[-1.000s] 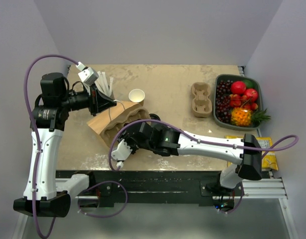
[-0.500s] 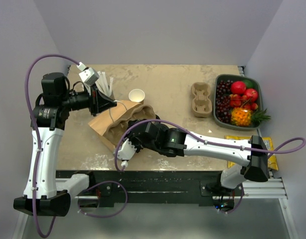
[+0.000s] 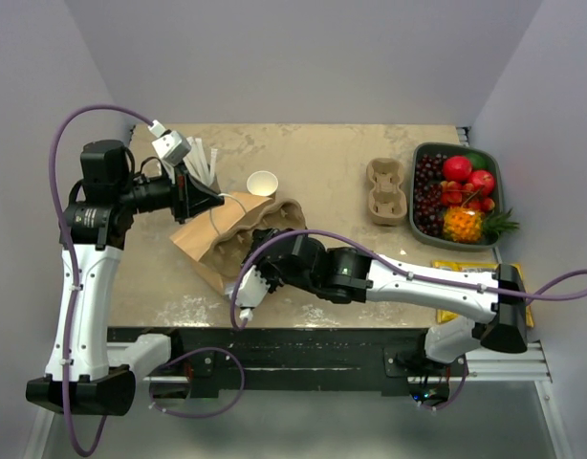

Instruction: Pack the takeout coffee

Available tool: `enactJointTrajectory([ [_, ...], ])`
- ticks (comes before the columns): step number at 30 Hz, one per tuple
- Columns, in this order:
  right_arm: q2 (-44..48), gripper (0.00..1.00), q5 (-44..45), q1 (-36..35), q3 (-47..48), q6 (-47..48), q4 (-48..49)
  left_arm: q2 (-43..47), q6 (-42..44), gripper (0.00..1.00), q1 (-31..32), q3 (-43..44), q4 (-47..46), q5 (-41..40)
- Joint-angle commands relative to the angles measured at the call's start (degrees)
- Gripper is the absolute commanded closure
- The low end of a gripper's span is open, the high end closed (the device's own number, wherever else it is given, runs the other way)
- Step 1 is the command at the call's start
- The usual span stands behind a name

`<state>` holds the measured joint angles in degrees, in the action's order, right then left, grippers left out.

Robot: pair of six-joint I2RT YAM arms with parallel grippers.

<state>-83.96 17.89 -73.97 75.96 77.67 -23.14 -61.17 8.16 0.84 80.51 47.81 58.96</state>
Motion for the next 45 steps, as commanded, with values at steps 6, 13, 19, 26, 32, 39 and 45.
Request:
enactJointTrajectory([
  [6,1.7,1.00,-0.4,-0.3,-1.1,1.3,1.0,0.3,-0.9,1.00,0.1,1.0,-0.7,1.2],
  [13,-2.8,1.00,1.9,-0.5,0.3,2.9,0.9,1.0,-1.4,1.00,0.1,0.9,-0.3,1.2],
  [19,-4.1,1.00,4.7,-1.0,0.7,4.8,1.4,1.1,-4.9,1.00,0.1,0.7,-3.1,2.2],
  [26,-3.1,1.00,5.3,-2.7,0.7,7.4,3.0,1.6,-9.5,1.00,0.1,-1.8,-7.4,0.5],
  [32,-1.6,1.00,4.0,-5.0,0.4,5.8,2.0,2.1,-13.9,1.00,0.1,-3.6,-12.7,0.2],
  [39,-1.5,1.00,2.5,-6.4,0.9,3.6,2.1,3.2,-16.3,1.00,0.1,-5.2,-14.5,2.9],
  [45,-2.4,1.00,-1.6,-6.4,4.0,-1.1,2.6,4.6,-17.0,1.00,0.1,-6.3,-15.6,6.5],
])
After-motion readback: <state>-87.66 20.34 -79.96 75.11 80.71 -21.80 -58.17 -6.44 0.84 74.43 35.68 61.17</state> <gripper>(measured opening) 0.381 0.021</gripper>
